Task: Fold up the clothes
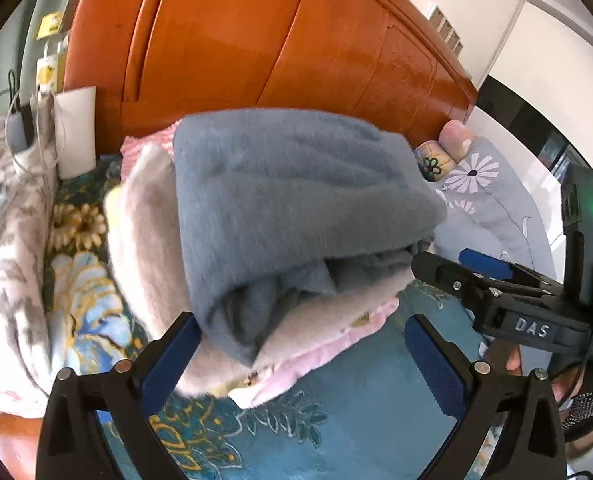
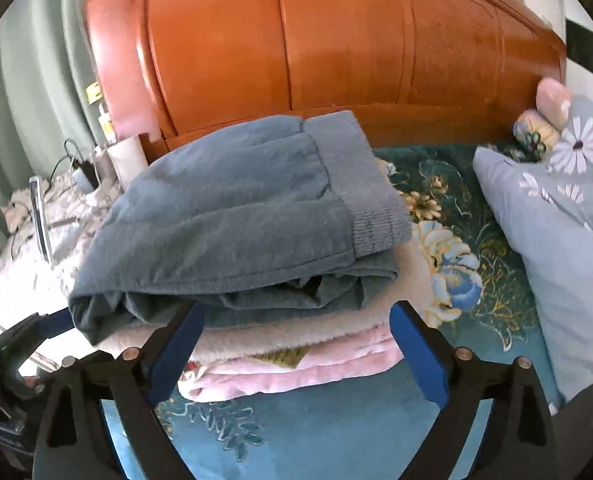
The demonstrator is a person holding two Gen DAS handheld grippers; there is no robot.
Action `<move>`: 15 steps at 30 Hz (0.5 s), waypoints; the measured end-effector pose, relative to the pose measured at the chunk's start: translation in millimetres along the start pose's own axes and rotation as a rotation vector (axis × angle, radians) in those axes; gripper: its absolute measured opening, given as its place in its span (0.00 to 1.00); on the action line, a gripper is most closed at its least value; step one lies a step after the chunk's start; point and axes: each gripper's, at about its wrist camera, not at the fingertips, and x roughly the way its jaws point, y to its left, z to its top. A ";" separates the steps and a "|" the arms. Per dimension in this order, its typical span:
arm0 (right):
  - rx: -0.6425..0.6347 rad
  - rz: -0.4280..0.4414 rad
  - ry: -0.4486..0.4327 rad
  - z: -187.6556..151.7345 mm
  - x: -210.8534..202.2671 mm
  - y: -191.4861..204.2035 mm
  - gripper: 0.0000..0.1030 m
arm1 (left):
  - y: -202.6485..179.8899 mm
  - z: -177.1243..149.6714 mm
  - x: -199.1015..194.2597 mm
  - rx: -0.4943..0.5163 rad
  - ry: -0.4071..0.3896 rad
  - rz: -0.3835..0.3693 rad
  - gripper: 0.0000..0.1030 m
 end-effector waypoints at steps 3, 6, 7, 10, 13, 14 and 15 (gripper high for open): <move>-0.026 -0.022 -0.001 -7.1 1.6 3.1 0.98 | -1.1 -3.9 2.5 -0.002 -0.010 0.027 1.00; -0.028 -0.039 0.006 -10.0 3.1 2.3 0.98 | -4.3 -7.6 2.0 0.012 -0.031 0.045 1.00; -0.027 -0.038 0.011 -10.7 3.9 1.5 0.98 | -5.3 -8.0 2.6 0.016 -0.033 0.054 1.00; -0.031 -0.046 0.016 -13.1 5.6 0.1 0.98 | -8.8 -9.4 6.2 0.036 -0.035 0.087 1.00; -0.030 -0.056 0.017 -14.6 6.4 -0.9 0.98 | -12.2 -11.7 10.8 0.047 -0.038 0.133 1.00; -0.028 -0.061 0.019 -15.0 7.1 -1.4 0.98 | -13.1 -12.3 12.0 0.050 -0.040 0.145 1.00; -0.025 -0.063 0.021 -15.3 7.5 -1.9 0.98 | -13.8 -13.2 13.0 0.054 -0.041 0.158 1.00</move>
